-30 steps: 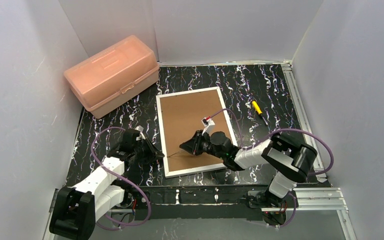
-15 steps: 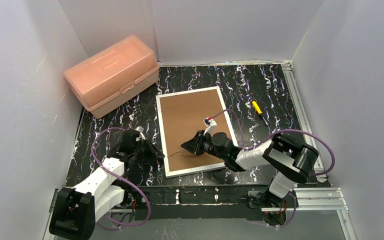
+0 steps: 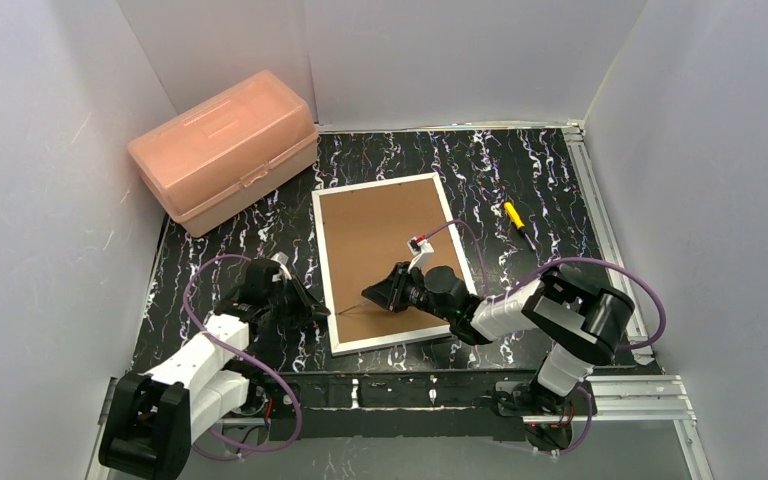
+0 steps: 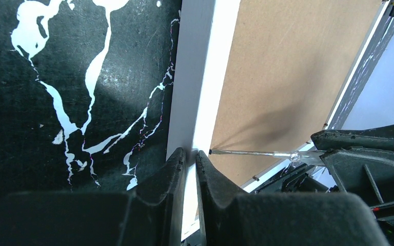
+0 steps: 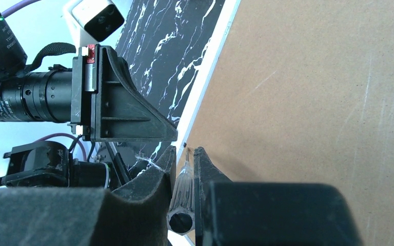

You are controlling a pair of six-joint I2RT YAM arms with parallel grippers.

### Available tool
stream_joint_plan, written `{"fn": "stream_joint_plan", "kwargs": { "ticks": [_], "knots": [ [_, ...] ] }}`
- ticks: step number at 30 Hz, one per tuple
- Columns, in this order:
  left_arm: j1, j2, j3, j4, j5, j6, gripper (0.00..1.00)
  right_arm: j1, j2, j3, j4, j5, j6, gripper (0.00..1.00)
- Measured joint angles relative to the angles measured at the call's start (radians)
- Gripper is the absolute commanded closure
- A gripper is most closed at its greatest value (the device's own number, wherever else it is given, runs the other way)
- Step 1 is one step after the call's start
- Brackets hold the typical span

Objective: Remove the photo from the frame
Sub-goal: Release the photo frame item from the photo frame.

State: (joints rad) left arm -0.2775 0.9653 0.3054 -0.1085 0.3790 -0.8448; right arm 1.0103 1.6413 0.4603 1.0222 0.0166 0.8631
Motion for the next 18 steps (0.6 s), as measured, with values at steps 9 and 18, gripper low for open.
{"fn": "stream_joint_plan", "kwargs": {
  "ticks": [9, 18],
  "knots": [
    [0.001, 0.002, 0.0, 0.002, 0.003, 0.001, 0.89, 0.0, 0.027, 0.0, 0.038, -0.003, 0.006, 0.99],
    [0.001, 0.003, 0.0, 0.003, 0.004, 0.004, 0.89, -0.001, 0.05, 0.0, 0.078, -0.005, 0.013, 0.99]
  ]
}}
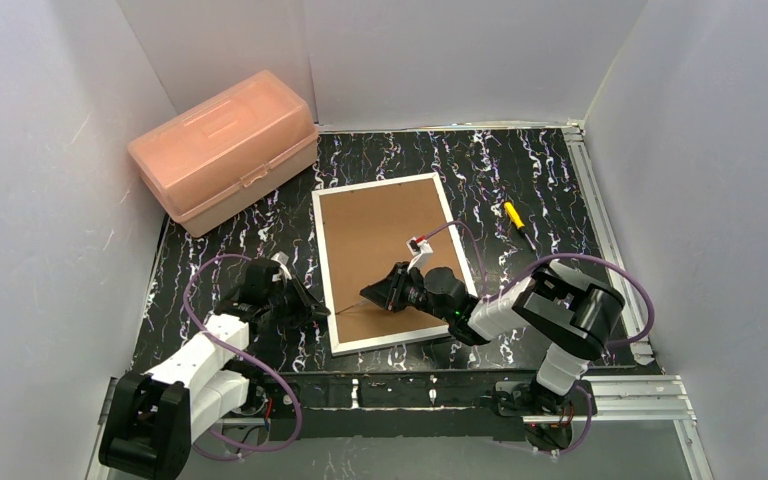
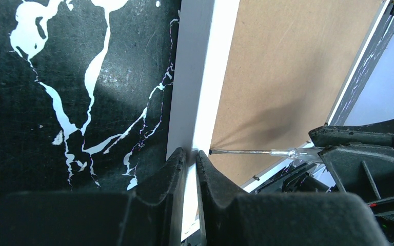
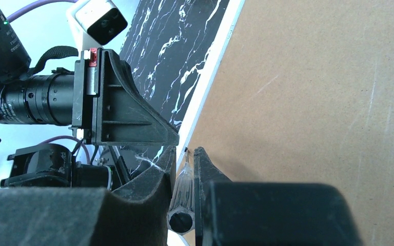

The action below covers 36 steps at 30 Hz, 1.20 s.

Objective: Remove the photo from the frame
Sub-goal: Release the photo frame item from the photo frame.

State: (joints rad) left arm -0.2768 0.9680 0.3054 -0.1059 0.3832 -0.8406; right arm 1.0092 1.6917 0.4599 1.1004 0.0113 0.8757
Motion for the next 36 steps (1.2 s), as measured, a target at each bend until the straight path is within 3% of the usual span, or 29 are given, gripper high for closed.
{"fn": "stream_joint_plan", "kwargs": {
  "ticks": [36],
  "knots": [
    [0.014, 0.074, 0.003, 0.062, 0.063, 0.003, 0.94, -0.021, 0.08, -0.057, 0.176, -0.008, 0.077, 0.99]
  ]
}}
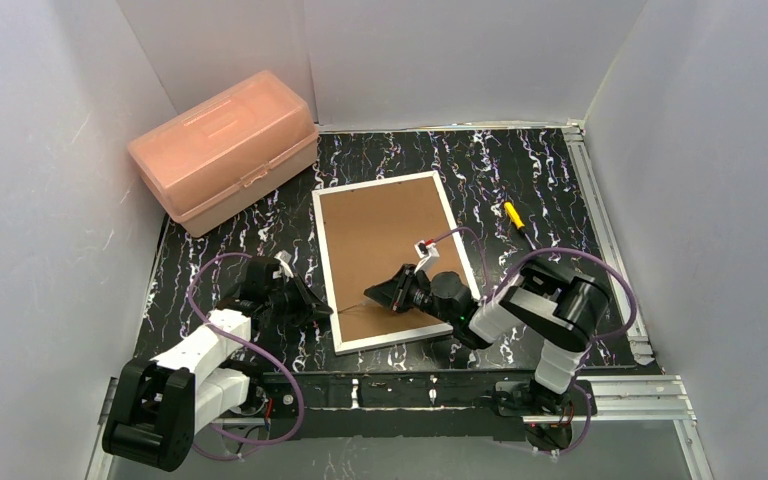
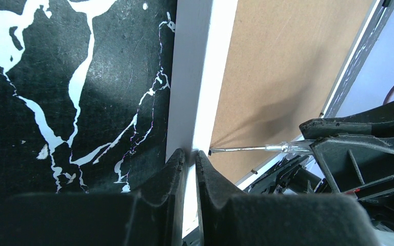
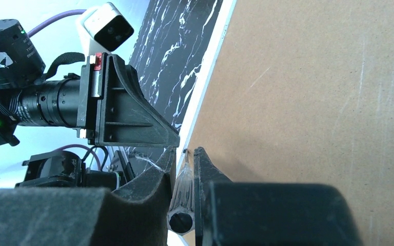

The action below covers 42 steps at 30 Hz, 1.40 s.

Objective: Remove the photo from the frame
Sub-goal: Release the photo frame item from the photo frame.

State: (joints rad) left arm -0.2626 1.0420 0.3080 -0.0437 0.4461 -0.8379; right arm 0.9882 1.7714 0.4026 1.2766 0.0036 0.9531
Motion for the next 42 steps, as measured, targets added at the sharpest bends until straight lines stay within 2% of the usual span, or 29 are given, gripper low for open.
{"fn": "stream_joint_plan", "kwargs": {
  "ticks": [16, 33, 42],
  "knots": [
    [0.0, 0.008, 0.007, -0.006, 0.002, 0.002, 0.95, 0.036, -0.129, 0.151, -0.367, 0.053, -0.107, 0.99],
    [0.005, 0.018, 0.011, -0.007, 0.011, 0.001, 0.98, 0.197, -0.155, 0.406, -0.753, 0.329, -0.312, 0.99],
    [0.005, 0.017, 0.009, -0.005, 0.01, -0.011, 1.0, 0.29, -0.103, 0.556, -0.922, 0.486, -0.405, 0.99]
  ]
}}
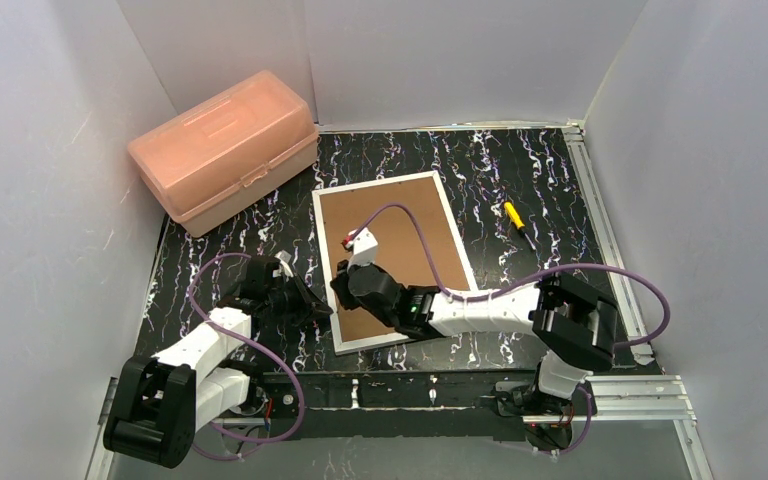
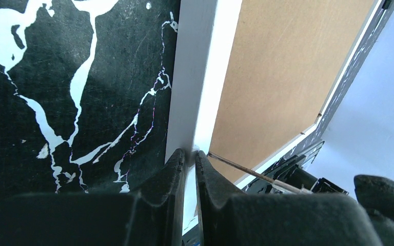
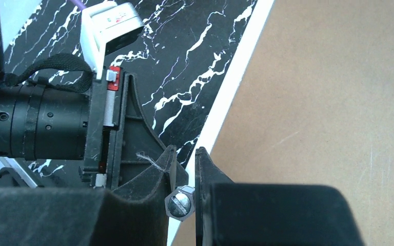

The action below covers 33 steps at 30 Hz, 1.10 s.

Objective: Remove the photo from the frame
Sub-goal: Release the photo frame item from the photo frame.

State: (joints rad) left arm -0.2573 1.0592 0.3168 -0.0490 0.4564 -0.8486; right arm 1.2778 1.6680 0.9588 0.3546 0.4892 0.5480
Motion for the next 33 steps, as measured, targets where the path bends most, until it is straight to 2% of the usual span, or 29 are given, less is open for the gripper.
{"fn": "stream_joint_plan", "kwargs": {
  "ticks": [11, 17, 21, 25, 30, 31, 33],
  "knots": [
    [0.0, -0.002, -0.001, 0.0, -0.001, -0.005, 1.0, 0.079, 0.067, 0.129, -0.124, 0.13, -0.086, 0.99],
    [0.0, -0.015, -0.001, -0.009, -0.011, -0.005, 1.0, 0.087, 0.06, 0.124, -0.137, 0.166, -0.08, 0.99],
    [-0.005, -0.025, 0.005, -0.026, -0.027, -0.001, 1.0, 0.078, -0.007, 0.046, -0.131, 0.135, -0.034, 0.99],
    [-0.011, -0.029, 0.022, -0.064, -0.048, 0.01, 1.0, -0.001, -0.111, -0.09, -0.084, 0.006, 0.023, 0.99],
    [-0.017, -0.034, 0.055, -0.133, -0.075, 0.034, 0.99, -0.203, -0.276, -0.309, 0.033, -0.184, 0.055, 0.99],
    [-0.018, -0.036, 0.062, -0.151, -0.084, 0.042, 0.95, -0.249, -0.304, -0.344, 0.049, -0.214, 0.058, 0.99],
    [-0.02, -0.039, 0.075, -0.188, -0.108, 0.057, 0.81, -0.325, -0.347, -0.39, 0.067, -0.267, 0.058, 0.99]
  ]
}}
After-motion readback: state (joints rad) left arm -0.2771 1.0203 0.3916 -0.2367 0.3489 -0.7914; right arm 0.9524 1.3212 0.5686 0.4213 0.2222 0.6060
